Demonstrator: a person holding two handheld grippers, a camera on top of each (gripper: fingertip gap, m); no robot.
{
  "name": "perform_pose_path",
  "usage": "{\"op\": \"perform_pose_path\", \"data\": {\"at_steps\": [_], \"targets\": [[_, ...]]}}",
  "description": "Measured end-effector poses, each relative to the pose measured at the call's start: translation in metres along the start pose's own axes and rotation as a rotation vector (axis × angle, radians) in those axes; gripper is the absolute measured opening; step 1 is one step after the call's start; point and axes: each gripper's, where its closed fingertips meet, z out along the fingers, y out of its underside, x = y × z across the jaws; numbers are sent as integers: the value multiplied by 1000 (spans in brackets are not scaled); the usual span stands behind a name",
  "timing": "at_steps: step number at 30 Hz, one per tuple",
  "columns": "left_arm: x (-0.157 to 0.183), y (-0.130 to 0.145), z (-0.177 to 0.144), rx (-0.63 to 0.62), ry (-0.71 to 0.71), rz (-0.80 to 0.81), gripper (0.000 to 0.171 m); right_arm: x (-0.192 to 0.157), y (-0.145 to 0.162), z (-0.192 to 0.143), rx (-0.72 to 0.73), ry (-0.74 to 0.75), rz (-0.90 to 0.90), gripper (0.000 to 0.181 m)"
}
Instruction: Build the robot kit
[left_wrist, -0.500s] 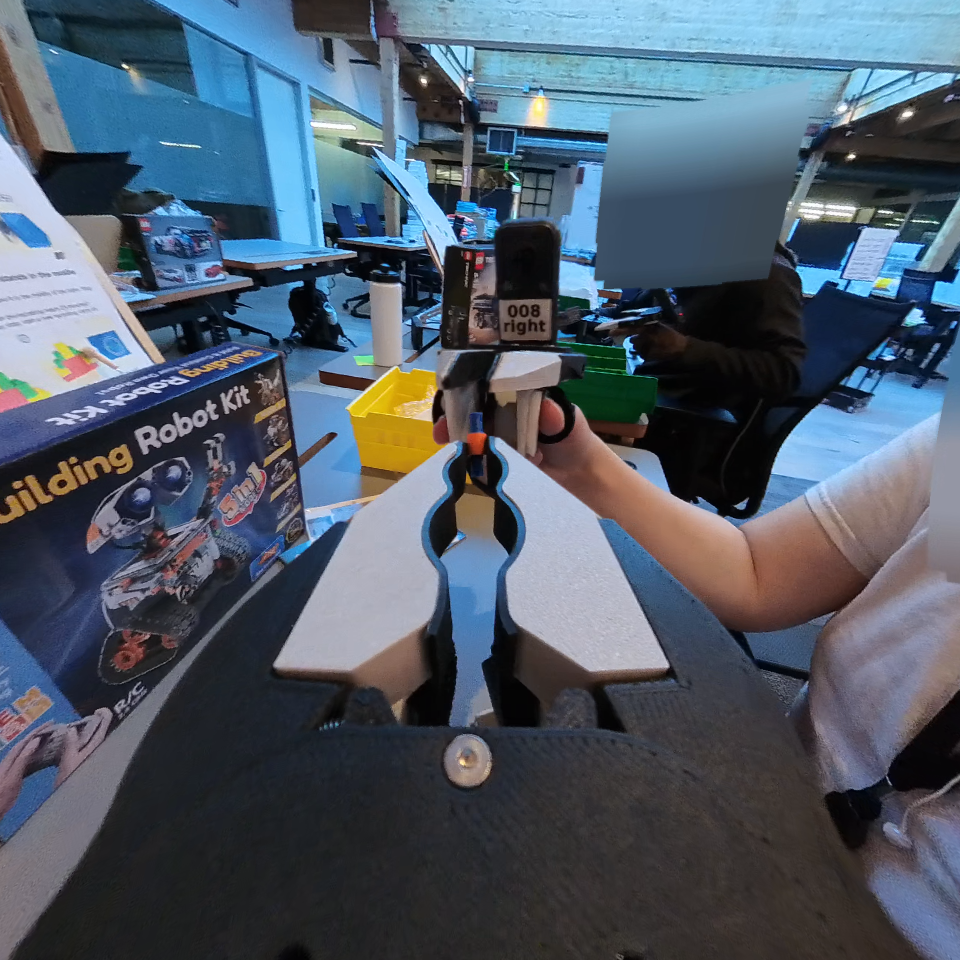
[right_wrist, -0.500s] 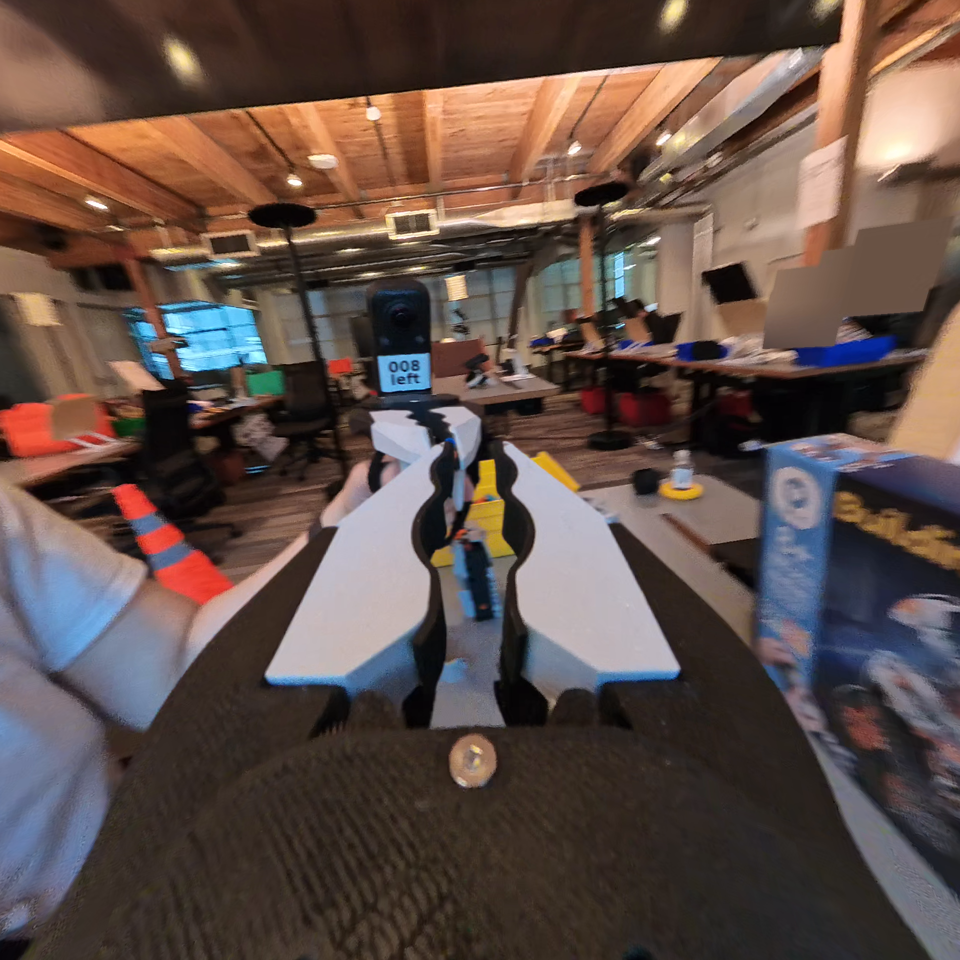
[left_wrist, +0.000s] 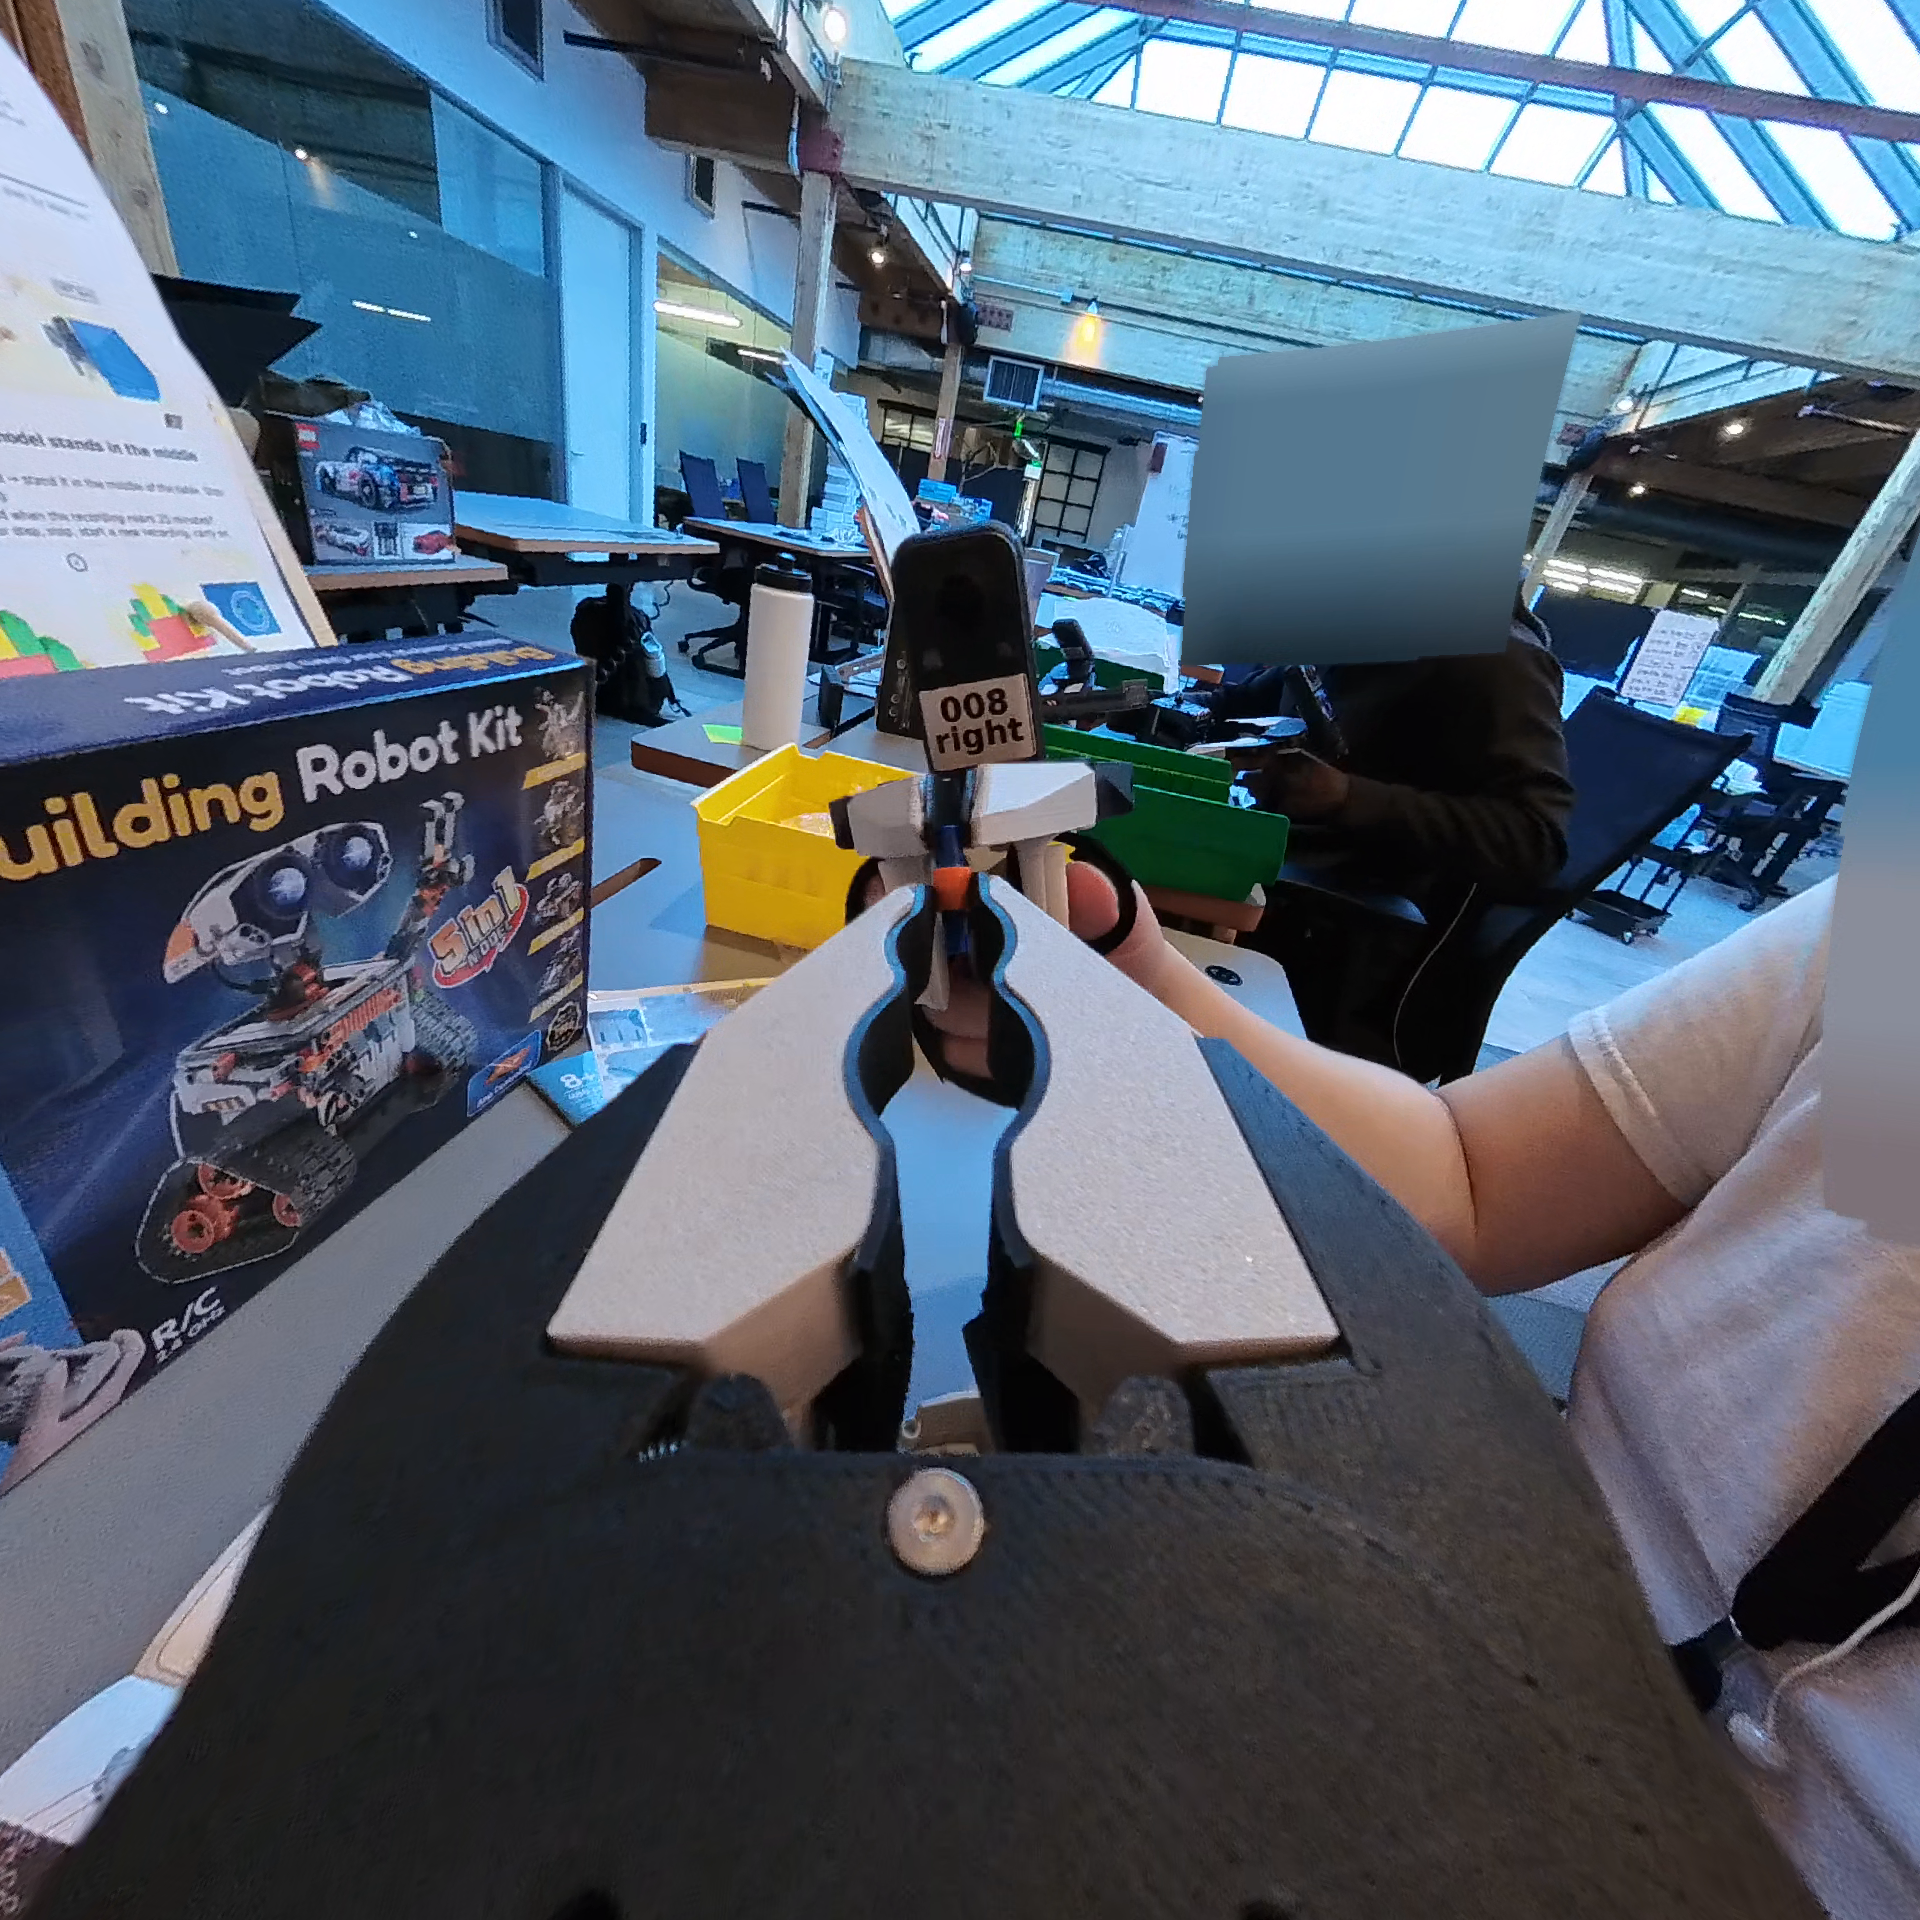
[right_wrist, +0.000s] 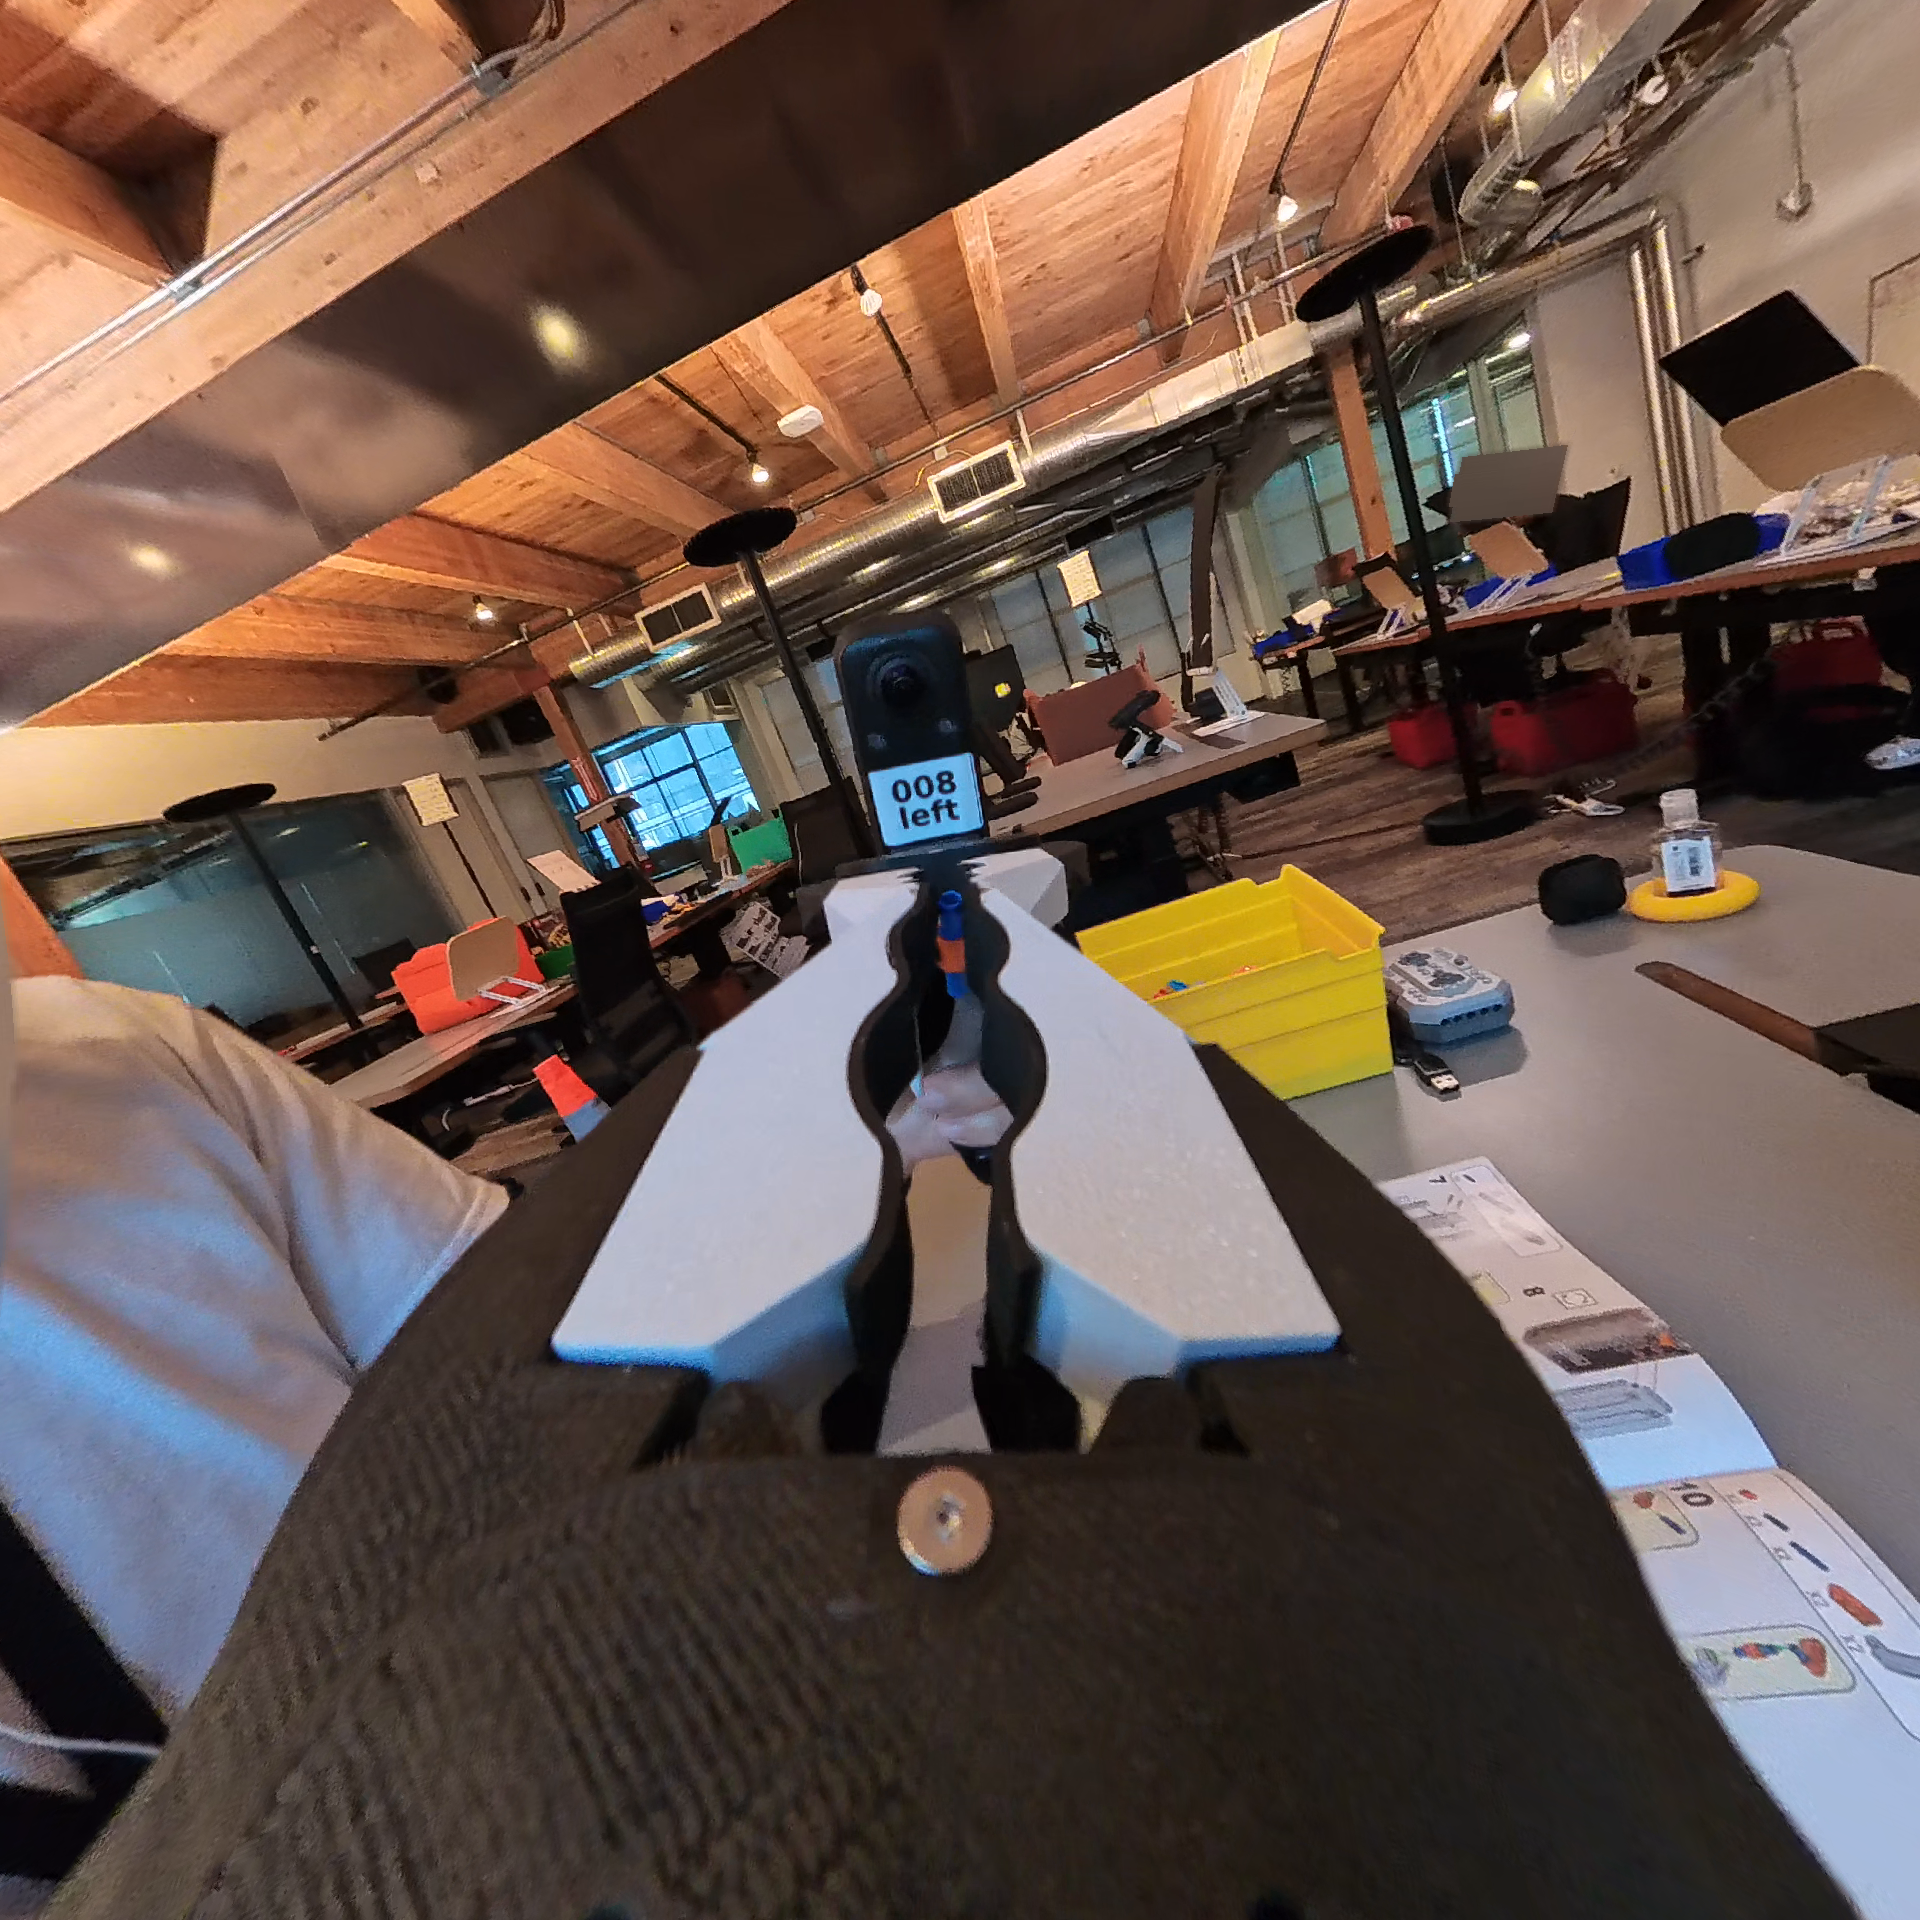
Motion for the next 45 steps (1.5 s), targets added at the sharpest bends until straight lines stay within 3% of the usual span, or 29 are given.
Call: {"op": "perform_pose_path", "data": {"at_steps": [3, 6, 12, 15, 17, 20, 24, 27, 32, 45], "targets": [[-3, 6, 1, -20, 11, -14, 6, 6, 4, -1, -22, 22, -12, 2], [-12, 4, -7, -65, -31, 16, 30, 24, 6, -6, -27, 114, -32, 2], [-59, -60, -61, -20, -418, 172, 60, 77, 45, -39, -258, 325, 5, 2], [-69, -79, -86, 48, -543, 215, 68, 97, 63, -58, -377, 428, -34, 3], [-72, -86, -93, 139, -535, 228, 67, 99, 65, -63, -368, 415, 7, 2], [-79, -93, -99, 222, -467, 106, 71, 110, 71, -71, -358, 432, 66, 2], [-79, -88, -92, 234, -369, 35, 64, 117, 85, -76, -372, 416, 150, 3], [-82, -65, -81, 105, -327, -5, 37, 115, 91, -71, -357, 362, 216, 3], [-79, -24, -64, -107, -240, -120, 22, 113, 99, -64, -368, 327, 247, 3], [-67, -1, -36, -231, -194, -125, 21, 104, 111, -74, -456, 276, 274, 3]]}}
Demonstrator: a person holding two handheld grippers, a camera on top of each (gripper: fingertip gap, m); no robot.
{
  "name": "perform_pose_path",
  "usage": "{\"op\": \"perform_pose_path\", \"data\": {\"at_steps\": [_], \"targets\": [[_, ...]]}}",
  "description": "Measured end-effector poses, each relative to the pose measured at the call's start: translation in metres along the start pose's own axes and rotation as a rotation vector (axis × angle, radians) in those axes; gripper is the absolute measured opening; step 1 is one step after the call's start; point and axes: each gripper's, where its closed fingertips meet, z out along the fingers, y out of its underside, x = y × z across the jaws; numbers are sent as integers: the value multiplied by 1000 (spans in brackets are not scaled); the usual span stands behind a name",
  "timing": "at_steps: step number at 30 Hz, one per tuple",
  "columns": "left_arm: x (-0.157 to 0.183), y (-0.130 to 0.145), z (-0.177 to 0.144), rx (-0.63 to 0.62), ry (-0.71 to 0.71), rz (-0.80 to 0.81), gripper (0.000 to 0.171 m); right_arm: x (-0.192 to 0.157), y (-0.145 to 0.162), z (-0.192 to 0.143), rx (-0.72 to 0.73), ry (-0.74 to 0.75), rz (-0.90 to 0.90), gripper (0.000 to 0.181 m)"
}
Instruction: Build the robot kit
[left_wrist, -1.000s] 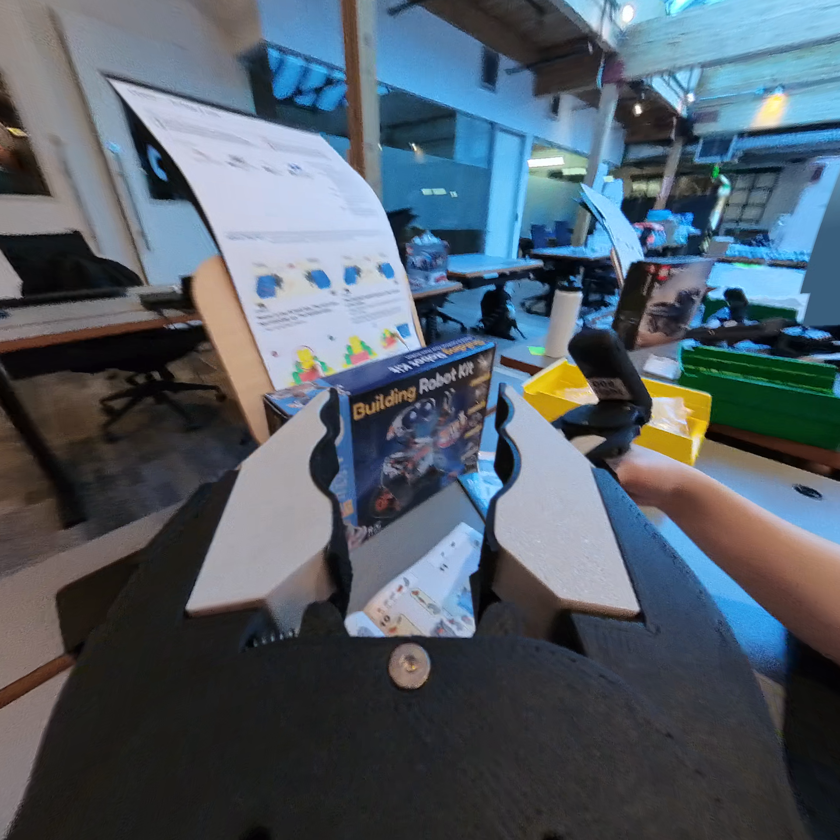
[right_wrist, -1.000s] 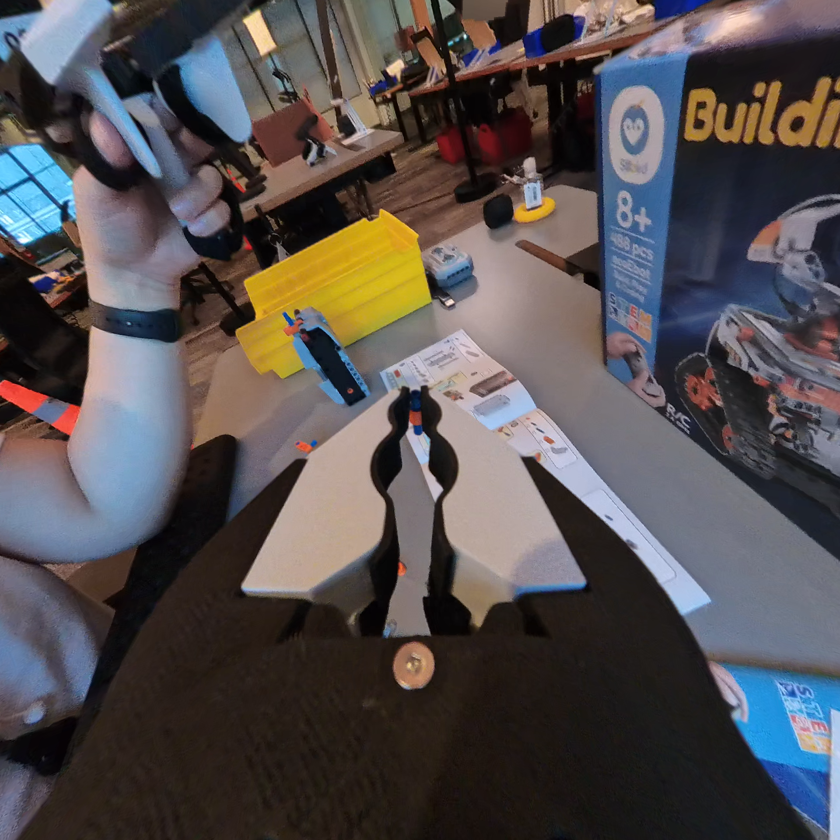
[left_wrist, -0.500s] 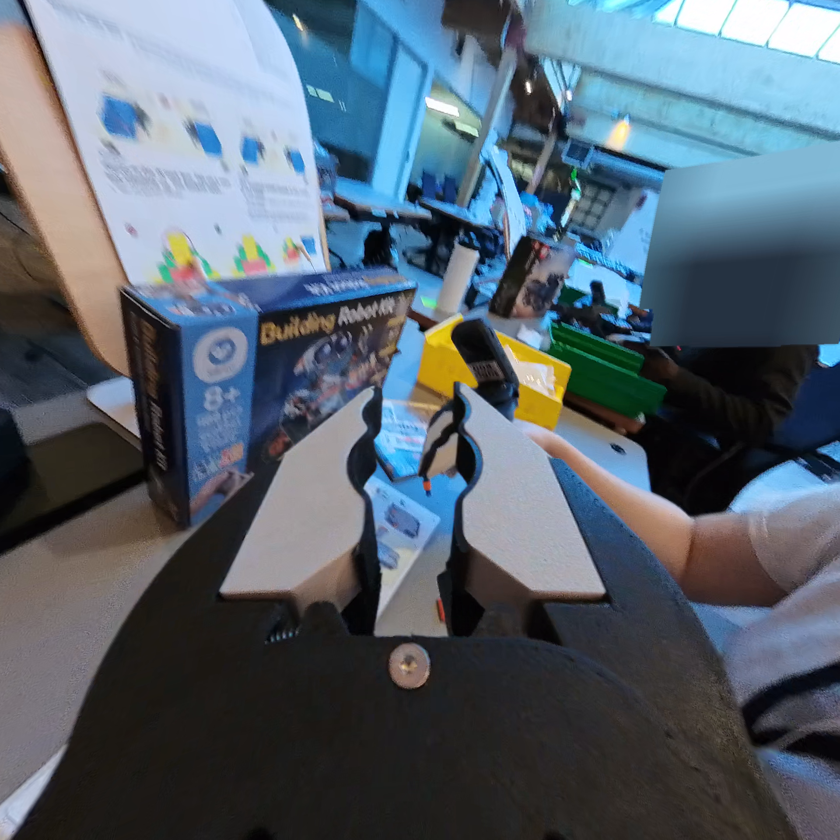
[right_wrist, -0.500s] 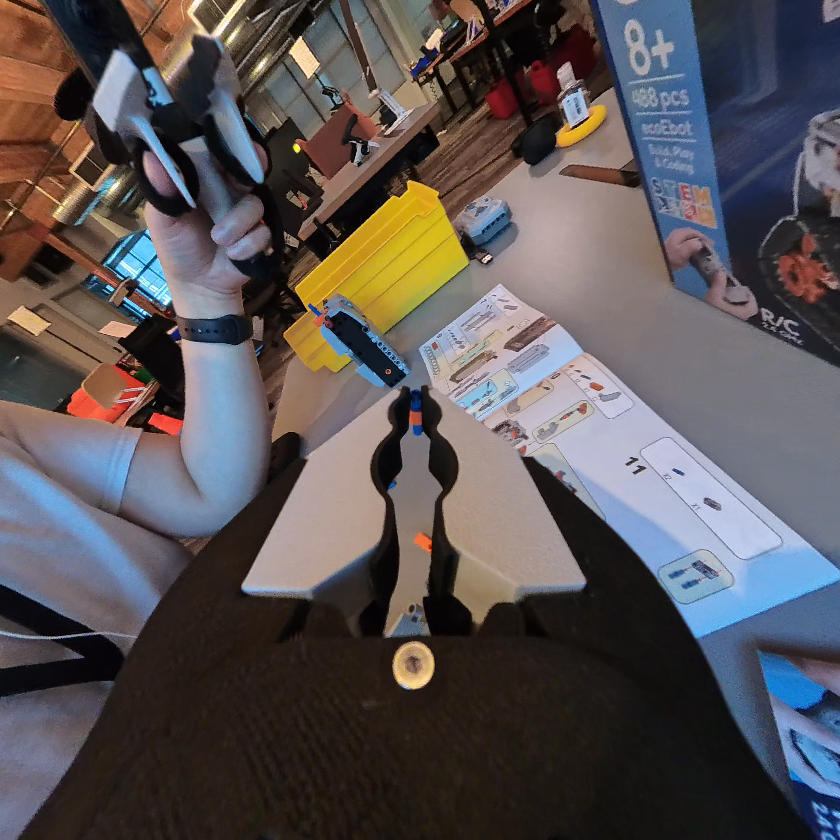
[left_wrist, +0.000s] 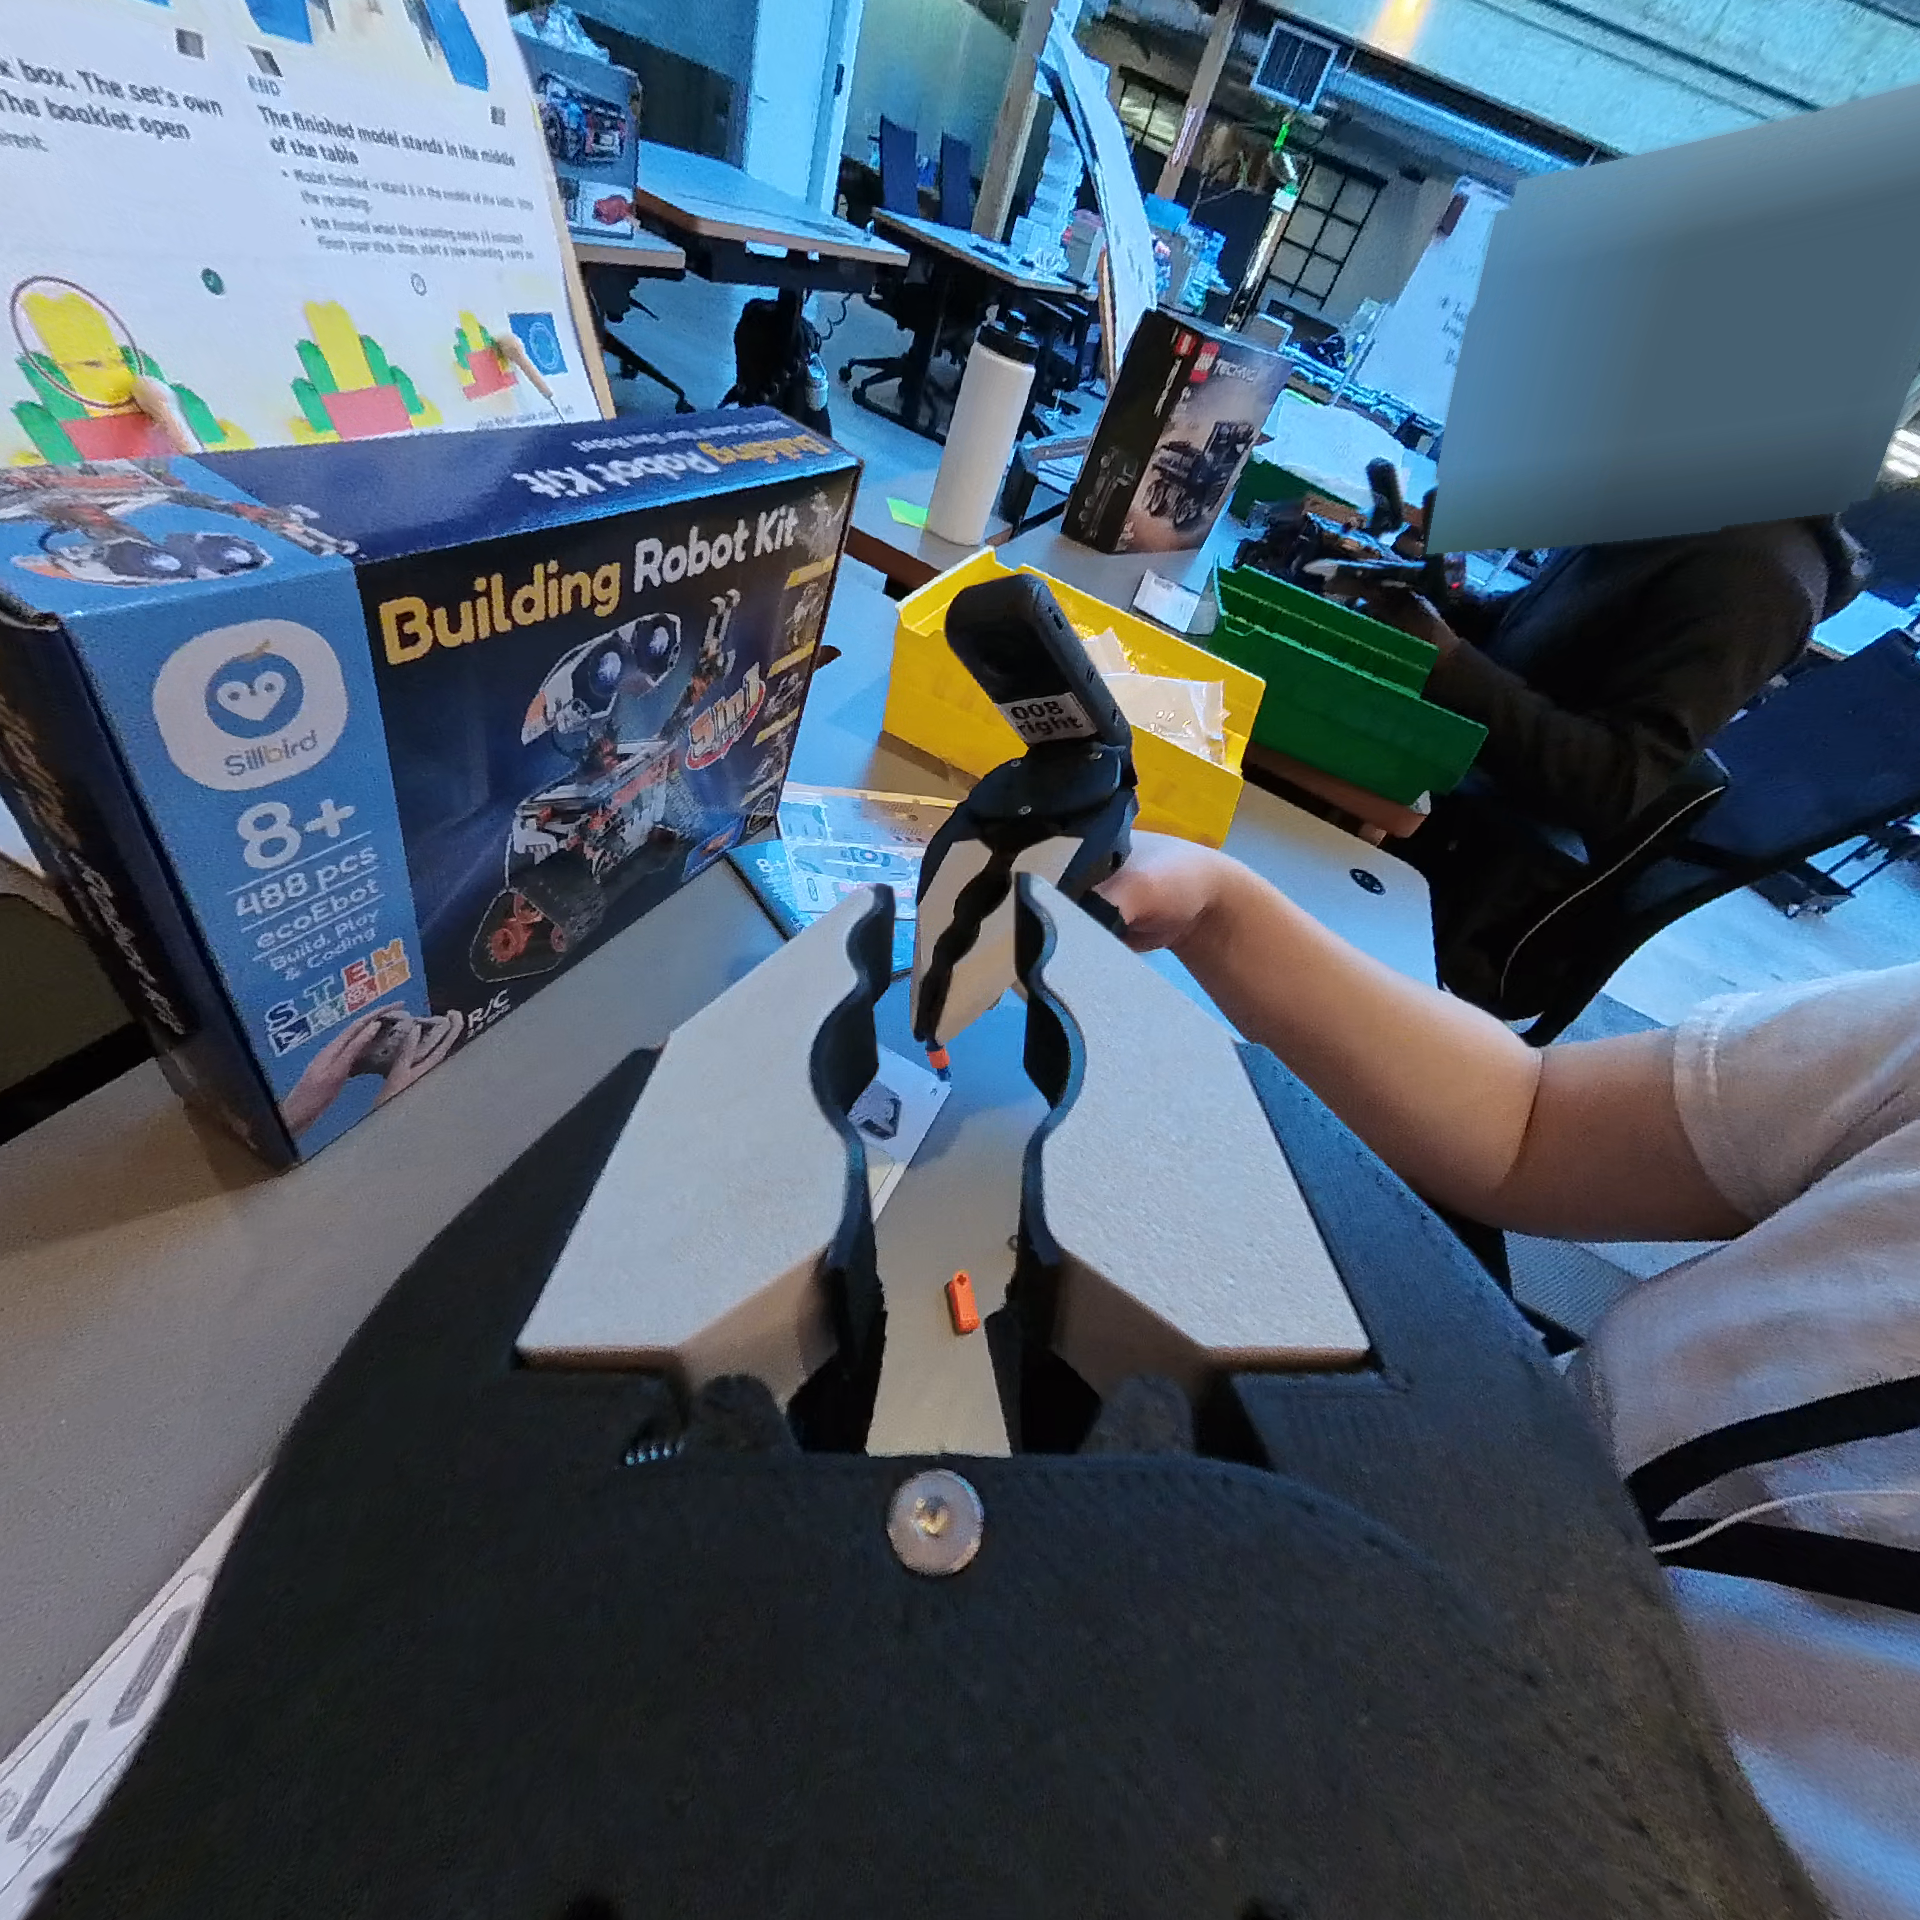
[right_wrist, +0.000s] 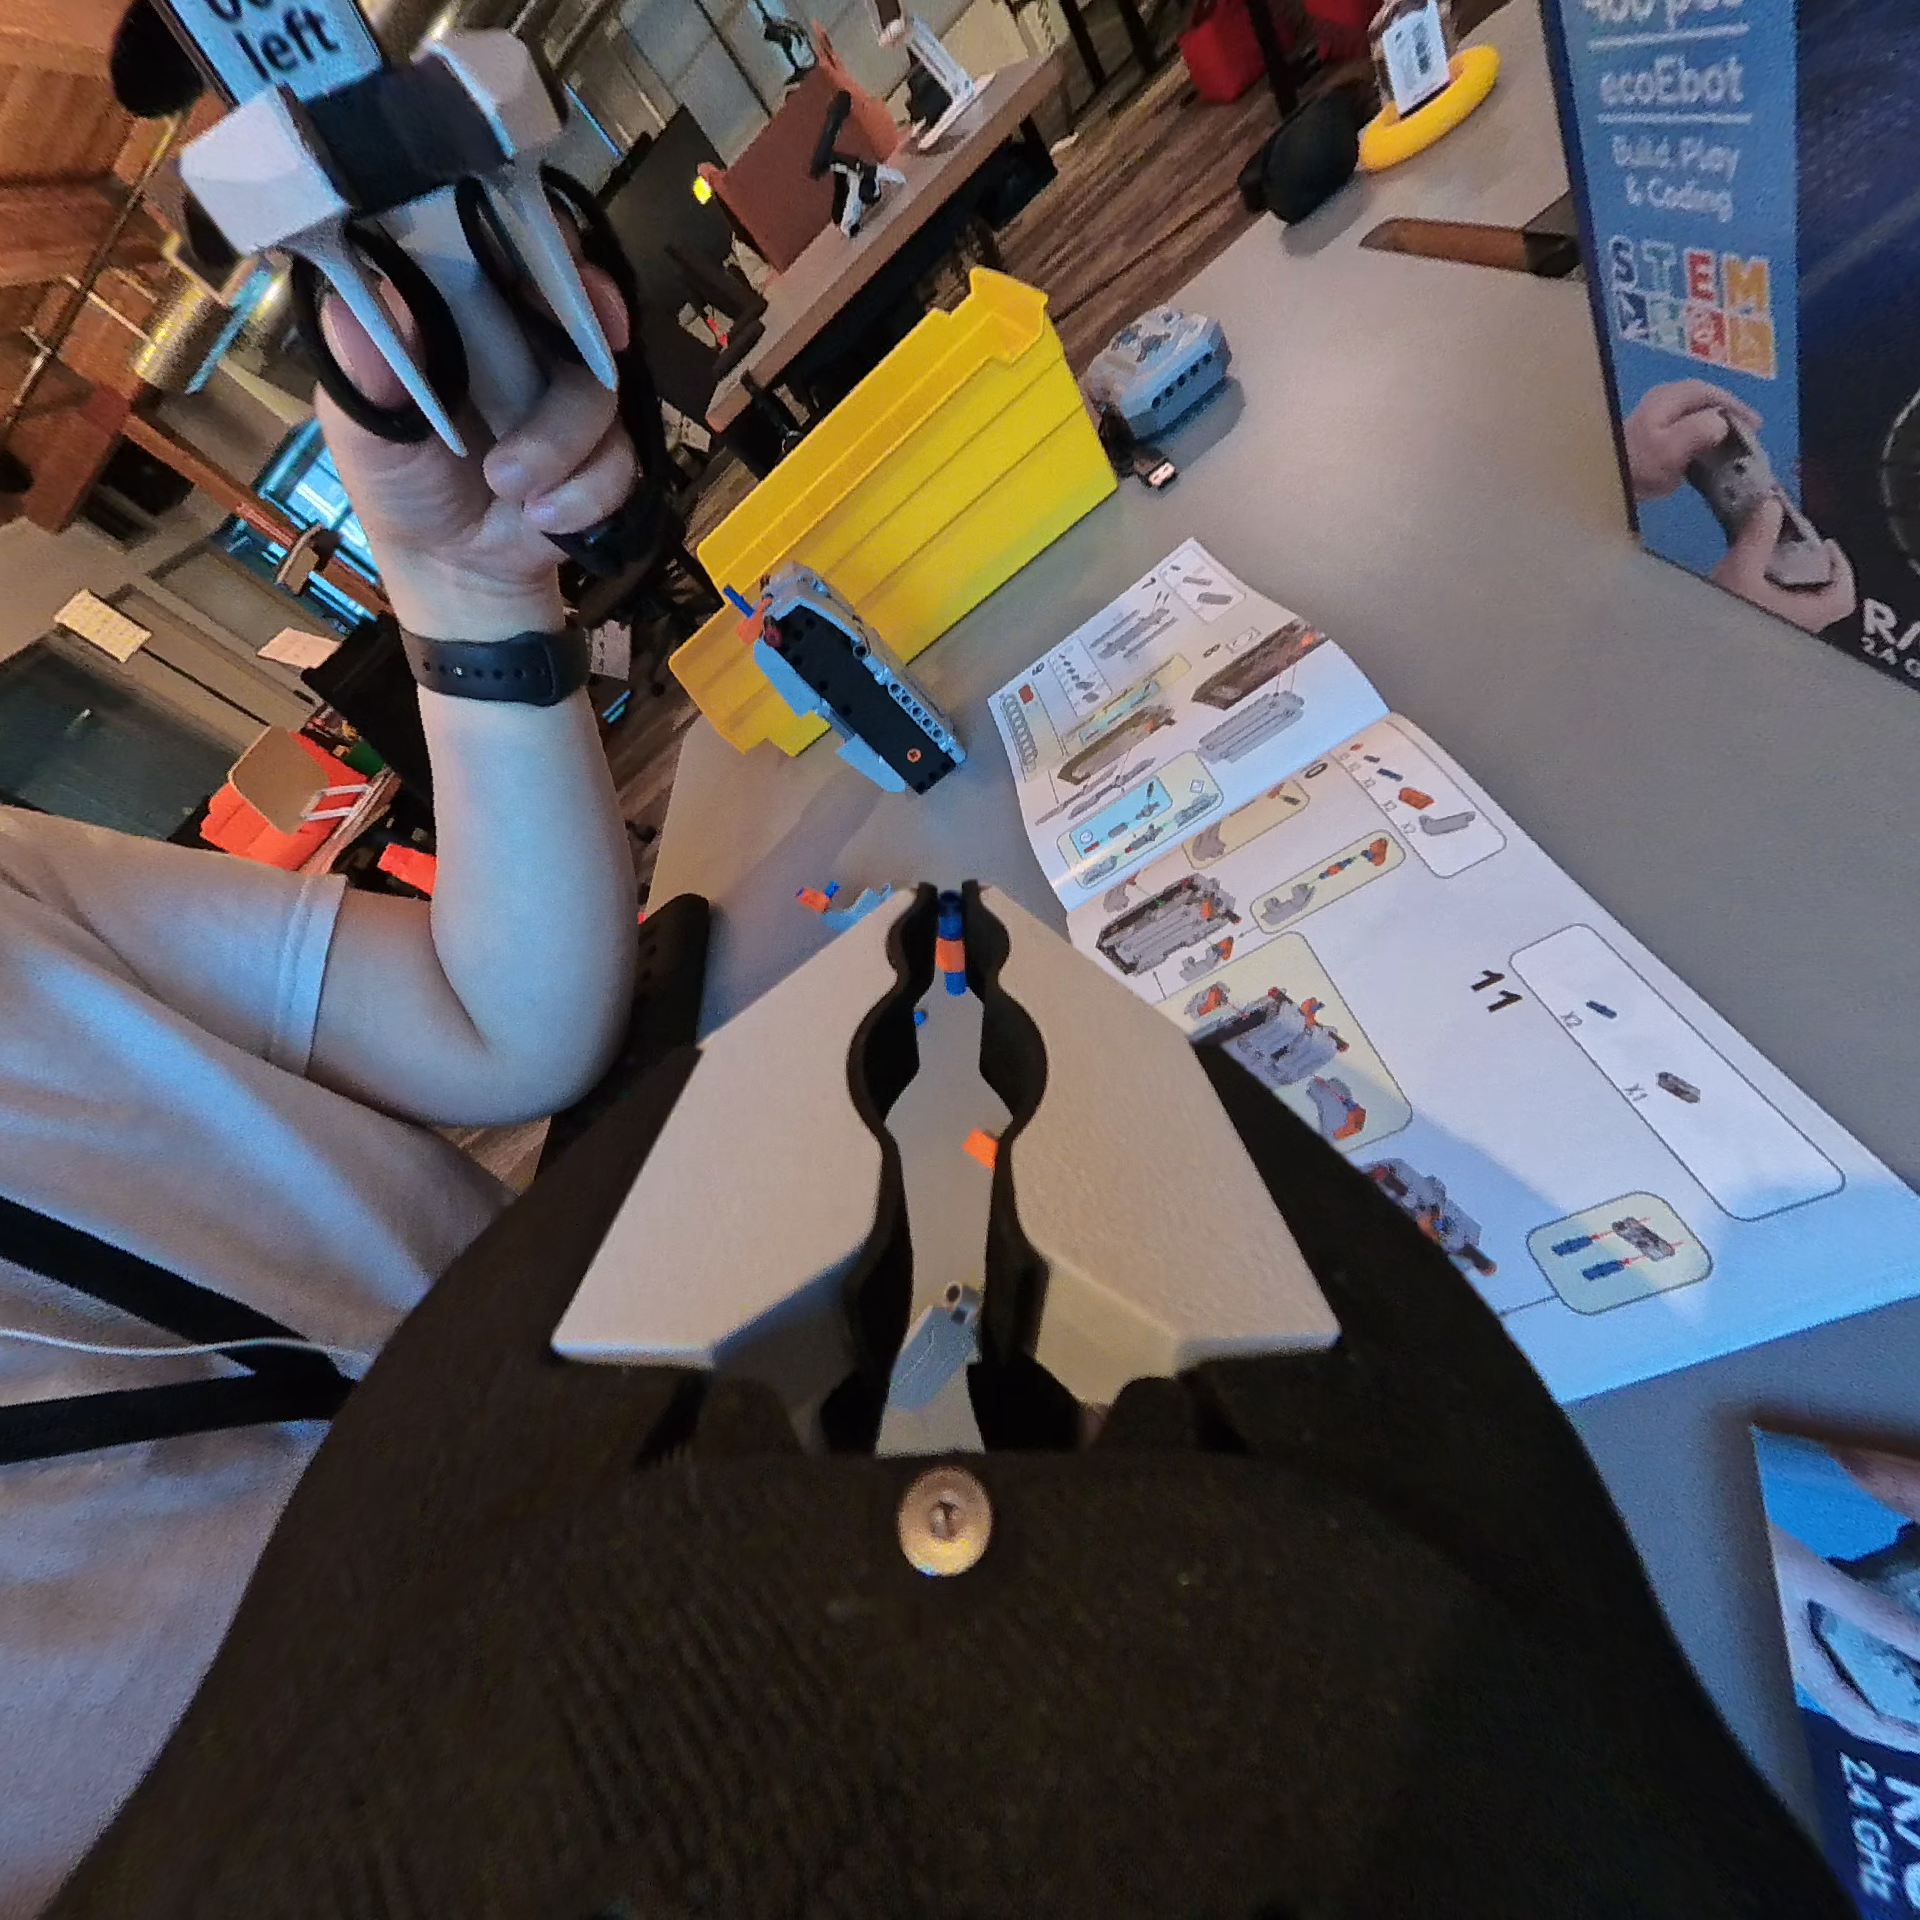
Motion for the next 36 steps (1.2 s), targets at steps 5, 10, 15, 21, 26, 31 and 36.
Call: {"op": "perform_pose_path", "data": {"at_steps": [5, 10, 15, 21, 26, 31, 36], "targets": [[14, -3, 5, -6, 39, 18, 21, -1, 4, -2, -25, -7, -5, 3], [18, 1, 10, -46, 19, 49, 21, -4, 1, -5, -18, 15, -52, 3], [19, 0, 9, -40, 10, 64, 20, -6, -10, -15, 38, 30, -82, 3], [6, 2, 7, -32, 0, 10, 19, 0, -15, -23, 83, 37, -78, 3], [-2, 5, 7, -42, -22, -5, 19, 6, -10, -21, 66, 42, -62, 3], [-3, 8, 8, -62, -24, -5, 19, 17, 21, -14, -88, 54, 15, 3], [-12, 34, 13, -180, -20, -62, 18, 24, 34, -3, -134, 43, 124, 3]]}}
